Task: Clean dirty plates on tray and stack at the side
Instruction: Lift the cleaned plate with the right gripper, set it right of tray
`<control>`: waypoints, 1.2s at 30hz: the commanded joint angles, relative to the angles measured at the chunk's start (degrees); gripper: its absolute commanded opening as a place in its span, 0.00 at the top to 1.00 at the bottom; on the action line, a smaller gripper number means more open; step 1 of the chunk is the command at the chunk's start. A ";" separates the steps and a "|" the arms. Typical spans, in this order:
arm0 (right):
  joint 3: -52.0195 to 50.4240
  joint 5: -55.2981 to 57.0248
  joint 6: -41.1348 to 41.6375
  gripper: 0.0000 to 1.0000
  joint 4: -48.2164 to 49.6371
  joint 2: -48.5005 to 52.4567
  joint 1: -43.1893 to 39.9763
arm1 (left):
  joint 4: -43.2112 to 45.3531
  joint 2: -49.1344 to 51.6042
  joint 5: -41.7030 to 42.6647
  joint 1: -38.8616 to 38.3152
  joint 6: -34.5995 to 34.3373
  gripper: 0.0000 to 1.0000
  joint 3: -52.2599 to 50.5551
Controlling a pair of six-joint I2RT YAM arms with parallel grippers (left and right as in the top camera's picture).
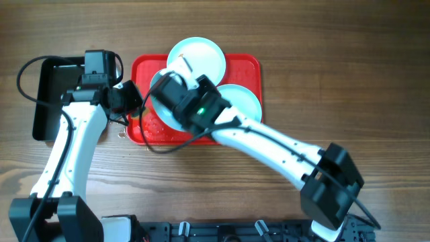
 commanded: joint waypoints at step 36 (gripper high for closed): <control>0.61 24.81 -2.45 0.96 -0.46 -4.39 3.43 | 1.49 0.85 1.31 0.26 1.77 0.96 -0.59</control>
